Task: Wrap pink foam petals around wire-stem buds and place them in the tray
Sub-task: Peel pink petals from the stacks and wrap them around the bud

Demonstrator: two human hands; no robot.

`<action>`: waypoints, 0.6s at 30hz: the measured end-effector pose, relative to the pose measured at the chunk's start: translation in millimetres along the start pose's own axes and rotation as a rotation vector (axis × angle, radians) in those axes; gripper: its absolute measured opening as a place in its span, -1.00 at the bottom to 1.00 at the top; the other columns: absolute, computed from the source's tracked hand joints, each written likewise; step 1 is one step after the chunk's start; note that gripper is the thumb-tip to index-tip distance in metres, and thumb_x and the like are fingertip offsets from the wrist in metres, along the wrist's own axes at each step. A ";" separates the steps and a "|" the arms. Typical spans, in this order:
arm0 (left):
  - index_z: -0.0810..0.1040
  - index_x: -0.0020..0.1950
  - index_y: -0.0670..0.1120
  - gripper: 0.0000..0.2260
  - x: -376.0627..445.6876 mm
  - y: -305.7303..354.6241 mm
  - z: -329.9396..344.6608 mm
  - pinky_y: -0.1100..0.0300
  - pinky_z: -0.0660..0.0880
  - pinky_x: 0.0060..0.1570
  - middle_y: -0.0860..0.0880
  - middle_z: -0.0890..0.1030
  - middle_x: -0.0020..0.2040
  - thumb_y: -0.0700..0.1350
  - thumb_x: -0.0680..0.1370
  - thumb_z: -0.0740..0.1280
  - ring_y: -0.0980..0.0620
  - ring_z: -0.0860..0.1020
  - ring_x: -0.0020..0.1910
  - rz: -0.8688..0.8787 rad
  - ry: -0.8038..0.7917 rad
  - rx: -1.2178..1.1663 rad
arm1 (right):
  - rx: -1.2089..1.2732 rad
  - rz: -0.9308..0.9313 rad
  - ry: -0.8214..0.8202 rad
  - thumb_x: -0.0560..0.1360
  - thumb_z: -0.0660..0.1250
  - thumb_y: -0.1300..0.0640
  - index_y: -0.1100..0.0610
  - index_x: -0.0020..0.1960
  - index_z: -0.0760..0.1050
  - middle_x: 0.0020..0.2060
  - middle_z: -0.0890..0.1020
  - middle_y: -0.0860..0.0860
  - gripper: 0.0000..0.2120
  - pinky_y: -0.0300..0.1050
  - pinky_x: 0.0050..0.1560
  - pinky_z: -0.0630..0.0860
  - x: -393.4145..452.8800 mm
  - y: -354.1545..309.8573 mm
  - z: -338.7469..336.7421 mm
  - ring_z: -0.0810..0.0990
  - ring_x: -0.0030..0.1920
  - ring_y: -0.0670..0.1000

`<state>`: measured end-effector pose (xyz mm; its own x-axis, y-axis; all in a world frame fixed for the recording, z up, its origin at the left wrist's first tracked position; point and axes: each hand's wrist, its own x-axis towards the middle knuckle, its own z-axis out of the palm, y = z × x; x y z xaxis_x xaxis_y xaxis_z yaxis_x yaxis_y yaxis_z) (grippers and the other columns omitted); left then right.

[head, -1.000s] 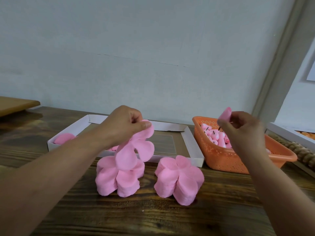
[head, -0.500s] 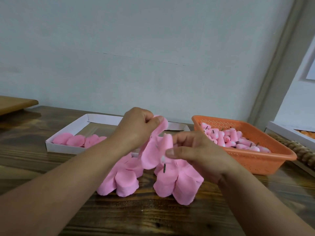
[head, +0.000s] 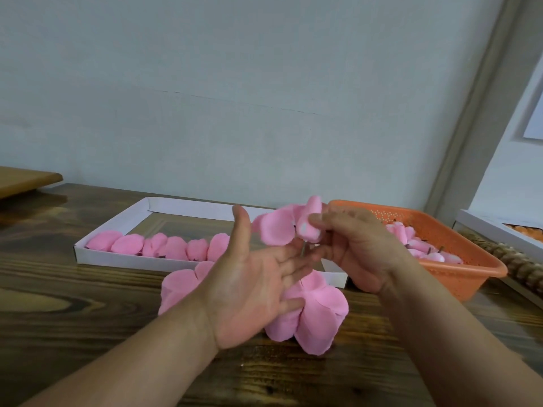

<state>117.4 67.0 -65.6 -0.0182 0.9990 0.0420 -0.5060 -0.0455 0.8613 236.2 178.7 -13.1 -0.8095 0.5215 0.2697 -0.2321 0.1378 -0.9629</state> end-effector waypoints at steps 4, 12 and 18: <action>0.52 0.32 -0.02 -0.33 2.3 4.7 5.5 0.08 0.47 0.15 -0.06 0.58 0.27 0.39 0.43 0.08 0.07 0.55 0.23 0.137 0.012 0.009 | -0.103 0.089 0.000 0.27 0.37 0.20 0.28 -0.29 0.58 -0.39 0.57 0.15 -0.88 -0.22 -0.49 0.48 -2.1 0.7 -6.2 0.54 -0.39 0.05; 0.73 -0.18 -0.02 -0.75 17.7 6.0 3.3 0.09 0.55 0.02 -0.08 0.70 -0.10 -0.02 0.51 0.27 0.05 0.66 -0.10 0.268 0.171 0.117 | -0.274 0.141 -0.084 0.26 0.40 0.22 0.30 -0.32 0.58 -0.36 0.61 0.22 -0.88 -0.16 -0.40 0.52 -7.5 6.9 -11.3 0.54 -0.38 0.10; 0.67 -0.30 0.01 -0.84 20.7 -5.1 1.8 0.02 0.51 0.01 0.01 0.69 -0.16 -0.01 0.42 0.33 0.03 0.65 -0.16 0.284 0.351 0.202 | -0.368 0.110 0.011 0.21 0.41 0.14 0.20 -0.33 0.62 -0.32 0.61 0.18 -0.88 -0.15 -0.33 0.49 -10.1 12.6 -21.9 0.52 -0.29 0.08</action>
<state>121.1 87.9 -68.2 -0.4381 0.8869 0.1464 -0.2621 -0.2819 0.9230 253.3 193.6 -28.2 -0.8125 0.5589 0.1660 0.0671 0.3725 -0.9256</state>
